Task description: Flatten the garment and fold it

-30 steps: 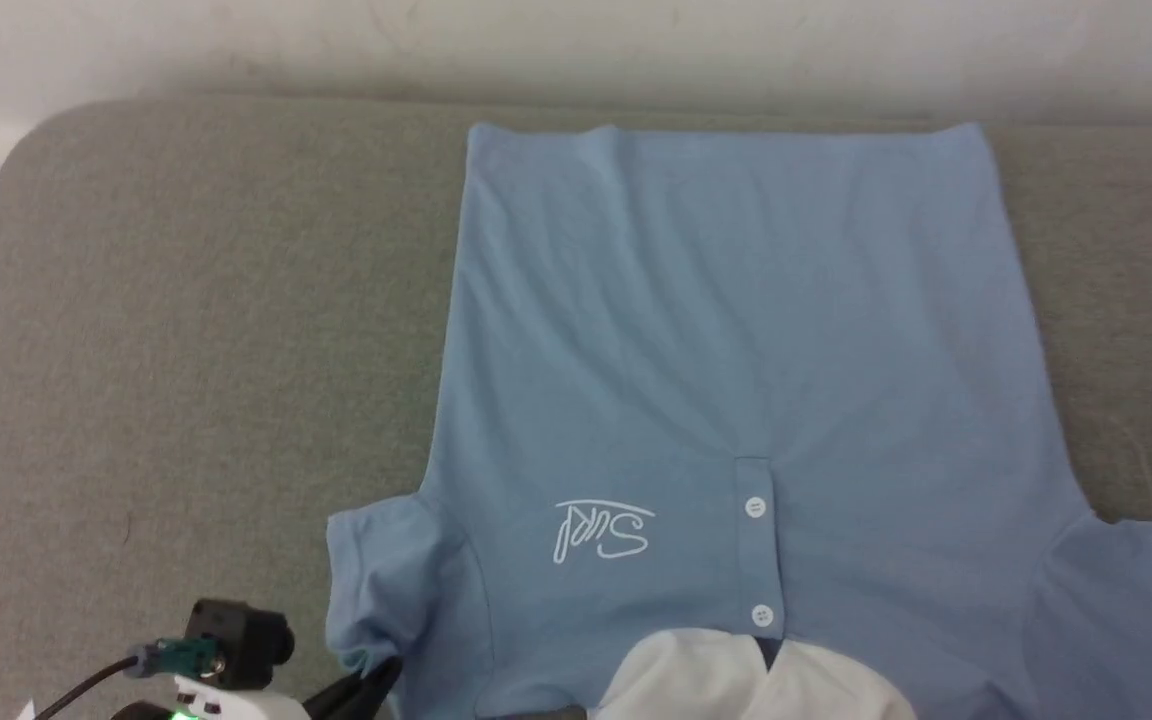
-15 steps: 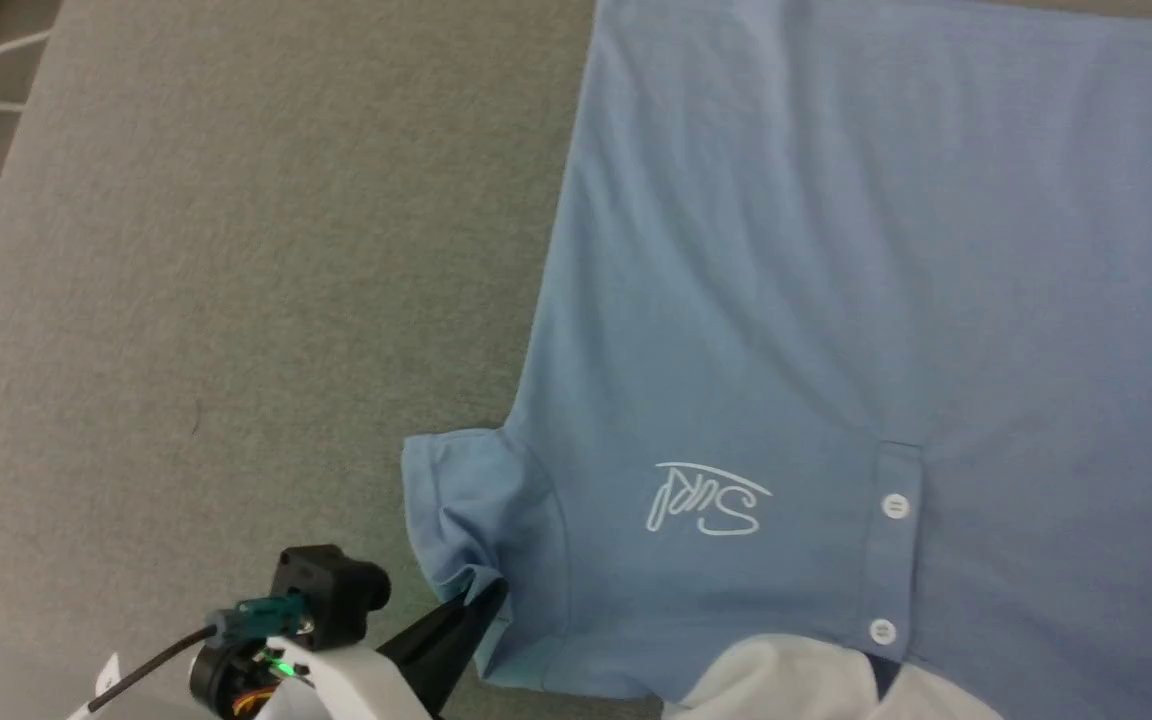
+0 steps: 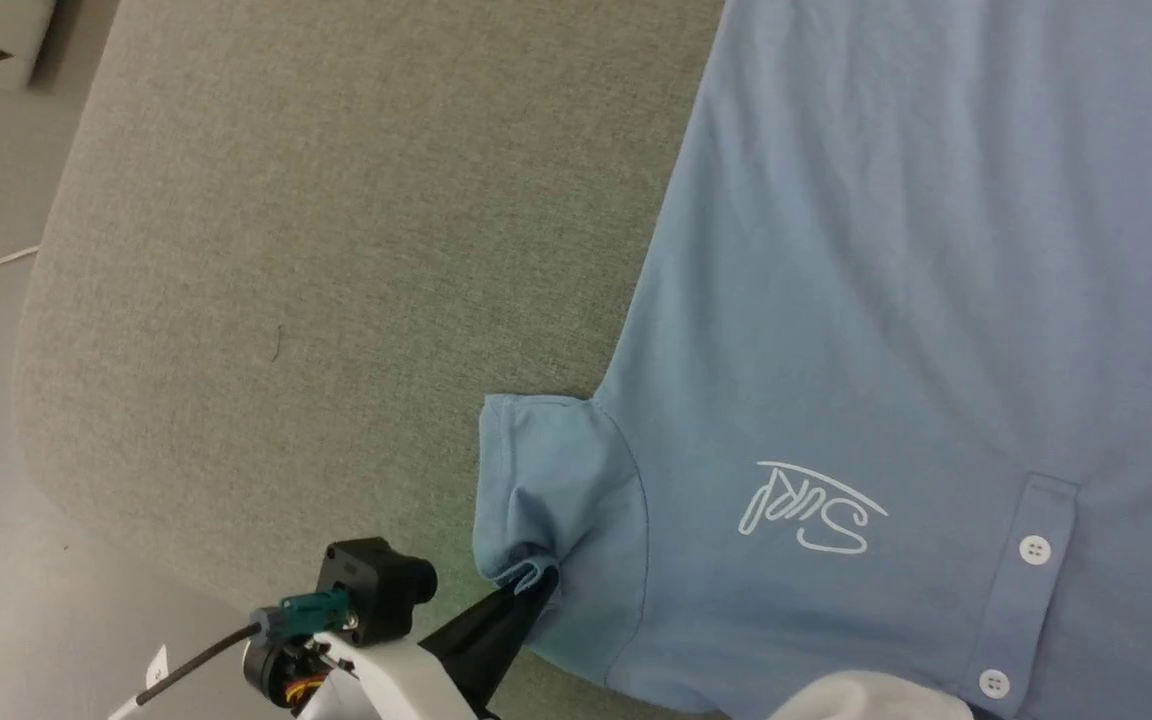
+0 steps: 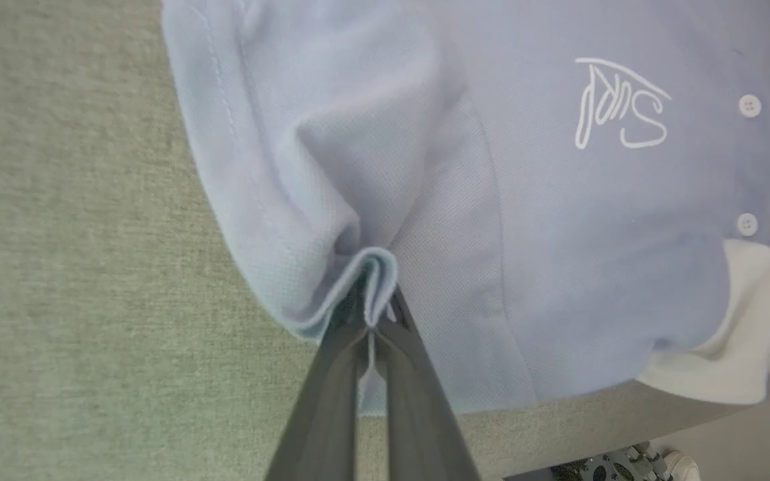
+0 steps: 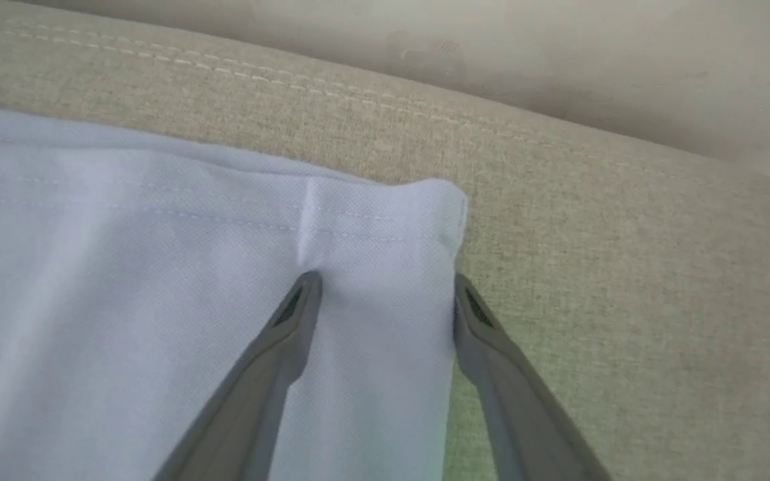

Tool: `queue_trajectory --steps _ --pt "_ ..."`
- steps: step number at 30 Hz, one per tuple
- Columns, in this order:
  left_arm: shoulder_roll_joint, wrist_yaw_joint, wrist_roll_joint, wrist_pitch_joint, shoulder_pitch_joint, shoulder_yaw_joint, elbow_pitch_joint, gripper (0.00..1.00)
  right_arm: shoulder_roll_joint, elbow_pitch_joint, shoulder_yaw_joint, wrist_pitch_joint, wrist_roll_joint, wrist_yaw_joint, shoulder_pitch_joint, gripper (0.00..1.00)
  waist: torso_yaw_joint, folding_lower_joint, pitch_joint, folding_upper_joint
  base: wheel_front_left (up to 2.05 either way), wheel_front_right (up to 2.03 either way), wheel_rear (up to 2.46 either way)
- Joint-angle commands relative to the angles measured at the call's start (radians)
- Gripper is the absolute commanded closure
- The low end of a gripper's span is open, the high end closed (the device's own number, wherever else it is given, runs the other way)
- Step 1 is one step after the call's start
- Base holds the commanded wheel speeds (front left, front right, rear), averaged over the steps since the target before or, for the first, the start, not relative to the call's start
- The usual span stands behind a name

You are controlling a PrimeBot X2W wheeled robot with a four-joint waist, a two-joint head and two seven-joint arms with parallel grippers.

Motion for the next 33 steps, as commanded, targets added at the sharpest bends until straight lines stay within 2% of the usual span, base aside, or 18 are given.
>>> queue_trajectory --steps 1,2,3,12,20,27,33 --pt "-0.008 -0.006 0.006 -0.006 -0.021 -0.004 0.009 1.0 0.002 0.027 0.013 0.002 -0.007 -0.001 0.014 0.04 0.024 0.0 0.025 0.0 0.0 0.0 0.0" --pt "-0.01 -0.007 0.005 -0.008 -0.023 -0.005 0.013 1.0 0.001 0.034 0.02 0.003 -0.008 -0.001 0.02 0.65 0.022 0.0 0.024 0.0 0.0 0.0 0.0" --pt "-0.011 -0.008 0.005 -0.009 -0.024 -0.006 0.018 1.0 -0.001 0.04 0.027 0.002 -0.007 -0.001 0.025 1.0 0.019 0.0 0.022 0.0 0.0 0.0 0.0" --pt "-0.003 -0.003 0.001 -0.015 -0.023 0.003 0.042 1.0 -0.017 0.075 0.049 -0.043 0.009 -0.001 0.082 1.0 -0.036 0.0 -0.04 0.0 0.0 0.0 0.0" --pt "0.019 0.028 -0.018 -0.012 0.018 0.031 0.055 1.0 -0.006 0.045 0.144 -0.099 0.091 -0.001 0.246 1.0 -0.156 0.0 -0.188 0.0 0.0 0.0 0.0" --pt "0.039 0.051 -0.061 -0.012 0.077 0.062 0.08 1.0 -0.034 -0.073 0.182 -0.109 0.188 -0.001 0.433 1.0 -0.271 0.0 -0.317 0.0 0.0 0.0 0.0" --pt "0.056 0.066 -0.086 -0.025 0.126 0.088 0.106 1.0 -0.039 -0.233 0.129 -0.082 0.26 -0.001 0.621 1.0 -0.346 0.0 -0.403 0.0 0.0 0.0 0.0"
